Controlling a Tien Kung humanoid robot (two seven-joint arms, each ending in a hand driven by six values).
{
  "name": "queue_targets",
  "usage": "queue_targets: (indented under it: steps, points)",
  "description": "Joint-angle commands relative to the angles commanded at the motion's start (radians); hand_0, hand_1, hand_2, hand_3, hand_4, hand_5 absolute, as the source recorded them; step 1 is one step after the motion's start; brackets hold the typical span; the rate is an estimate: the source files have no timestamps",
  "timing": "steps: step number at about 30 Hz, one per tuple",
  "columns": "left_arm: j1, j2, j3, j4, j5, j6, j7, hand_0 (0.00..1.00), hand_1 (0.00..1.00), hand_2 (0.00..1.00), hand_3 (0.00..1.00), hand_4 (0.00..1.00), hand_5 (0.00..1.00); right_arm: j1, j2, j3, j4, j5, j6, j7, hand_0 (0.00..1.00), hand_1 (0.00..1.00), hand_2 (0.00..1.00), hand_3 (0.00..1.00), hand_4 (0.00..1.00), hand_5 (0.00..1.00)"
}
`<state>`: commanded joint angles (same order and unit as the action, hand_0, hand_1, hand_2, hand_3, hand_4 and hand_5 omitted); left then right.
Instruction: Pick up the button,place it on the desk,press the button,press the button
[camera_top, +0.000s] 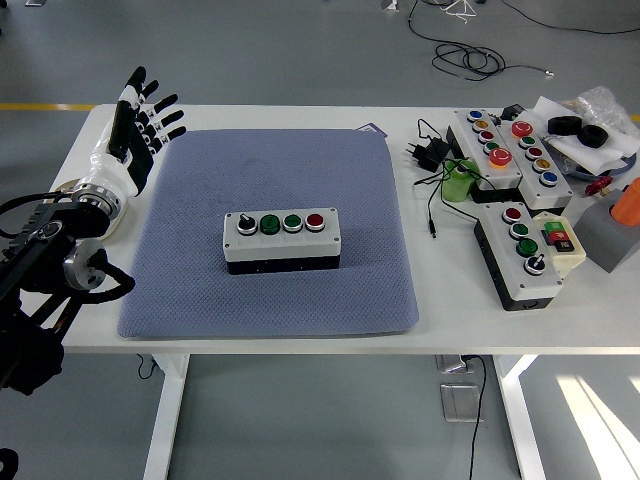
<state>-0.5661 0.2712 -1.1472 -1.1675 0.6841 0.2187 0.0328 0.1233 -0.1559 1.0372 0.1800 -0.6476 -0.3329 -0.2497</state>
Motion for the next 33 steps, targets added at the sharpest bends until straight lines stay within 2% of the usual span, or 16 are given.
queue_targets:
  steps: [12,19,24,33]
  points:
    - [0.003,0.016,-0.026,0.066,-0.026,-0.115,-0.049,0.78,0.801,0.848,0.92,0.736,0.998,0.006,-0.001,0.006,0.0,-0.006,0.0,0.0,0.787,0.797,0.817,0.751,0.412,0.479]
    - [0.004,0.026,-0.038,0.088,-0.022,-0.131,-0.052,0.773,0.792,0.839,0.902,0.729,0.998,0.009,0.0,0.01,0.0,-0.007,-0.002,0.0,0.787,0.797,0.817,0.751,0.412,0.479]
    - [-0.005,0.045,-0.053,0.137,-0.021,-0.126,-0.058,0.773,0.792,0.839,0.902,0.729,0.998,0.012,0.0,0.013,0.0,-0.01,-0.002,0.001,0.787,0.797,0.817,0.751,0.412,0.479]
    - [0.009,0.074,-0.062,0.158,0.005,-0.144,-0.06,0.771,0.791,0.832,0.888,0.727,0.998,0.014,0.001,0.014,0.0,-0.008,-0.003,0.0,0.787,0.797,0.817,0.751,0.412,0.479]
